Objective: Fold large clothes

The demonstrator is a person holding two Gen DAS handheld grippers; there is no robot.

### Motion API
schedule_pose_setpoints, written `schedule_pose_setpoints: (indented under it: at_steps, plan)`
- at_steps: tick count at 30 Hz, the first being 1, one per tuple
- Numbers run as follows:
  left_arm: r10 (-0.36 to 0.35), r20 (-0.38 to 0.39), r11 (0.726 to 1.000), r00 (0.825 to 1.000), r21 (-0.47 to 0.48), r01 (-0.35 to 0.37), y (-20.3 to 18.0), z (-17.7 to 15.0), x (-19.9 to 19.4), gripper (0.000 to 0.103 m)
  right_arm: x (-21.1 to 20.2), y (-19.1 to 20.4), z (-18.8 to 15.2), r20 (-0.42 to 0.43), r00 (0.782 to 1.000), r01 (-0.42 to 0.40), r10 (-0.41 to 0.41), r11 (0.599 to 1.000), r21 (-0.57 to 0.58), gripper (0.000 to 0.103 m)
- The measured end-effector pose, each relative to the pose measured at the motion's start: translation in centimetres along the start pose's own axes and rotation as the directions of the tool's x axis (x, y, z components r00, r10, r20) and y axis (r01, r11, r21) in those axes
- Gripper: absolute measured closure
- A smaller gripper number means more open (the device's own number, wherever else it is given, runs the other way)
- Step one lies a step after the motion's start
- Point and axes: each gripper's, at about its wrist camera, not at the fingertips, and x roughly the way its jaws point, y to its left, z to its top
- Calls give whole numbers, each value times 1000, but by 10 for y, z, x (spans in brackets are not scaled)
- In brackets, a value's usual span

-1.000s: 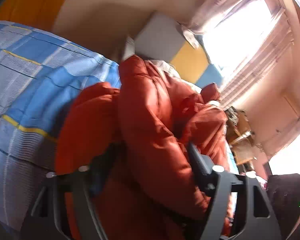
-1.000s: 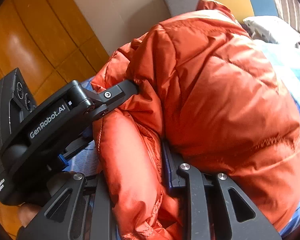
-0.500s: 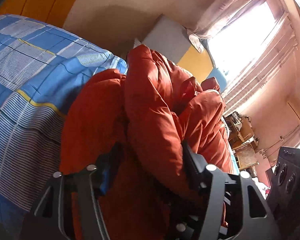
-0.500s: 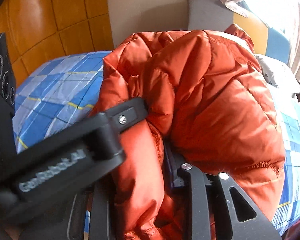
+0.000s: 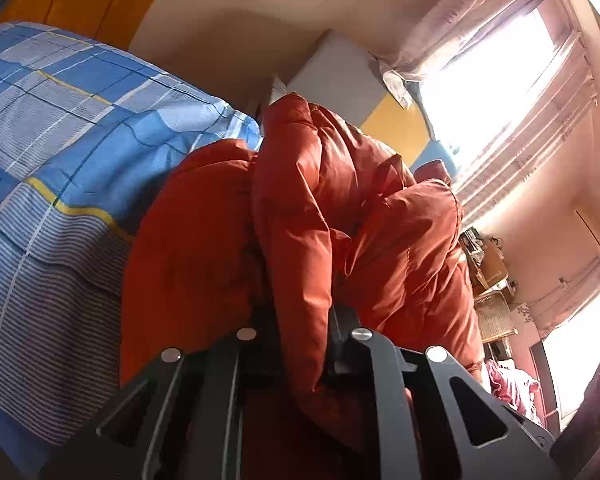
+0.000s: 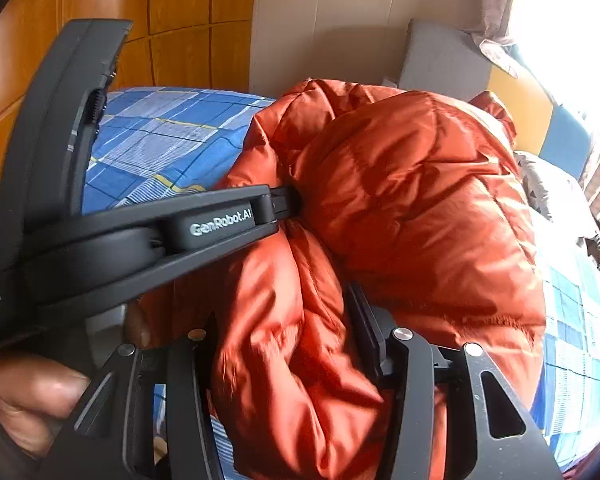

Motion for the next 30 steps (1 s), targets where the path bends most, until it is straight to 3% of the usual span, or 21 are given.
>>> schedule_pose_setpoints:
  at_steps: [5, 7, 8, 12, 16, 18, 19, 22, 30]
  plan:
    - [65, 19, 997, 998, 48, -66, -8, -2, 1, 93, -16, -6, -8, 10, 1000, -11, 11, 999, 32, 49]
    - [88, 23, 994, 996, 60, -89, -10, -2, 2, 93, -27, -11, -11, 32, 999, -30, 29, 998, 47, 31]
    - [90, 24, 994, 996, 58, -91, -9, -2, 2, 93, -36, -14, -14, 56, 998, -37, 35, 998, 51, 29]
    - [111, 35, 991, 993, 67, -113, -10, -3, 1, 94, -63, -33, -24, 139, 989, -71, 55, 992, 107, 29]
    - [121, 34, 990, 992, 69, -123, -10, -5, 1, 94, -68, -53, -27, 159, 986, 9, -44, 977, 214, 30]
    - [124, 31, 990, 992, 71, -126, -9, -5, 1, 94, -63, -63, -28, 128, 988, 53, -89, 965, 258, 30]
    - [125, 29, 989, 992, 71, -127, -8, -5, 1, 94, -60, -64, -31, 93, 984, 121, -149, 958, 261, 33]
    - [125, 28, 989, 992, 79, -127, -9, -6, 1, 94, -48, -71, -33, 44, 978, 185, -205, 945, 270, 36]
    - [130, 24, 988, 991, 76, -132, -9, -5, -3, 92, -18, -64, -25, -9, 974, 225, -226, 962, 153, 35]
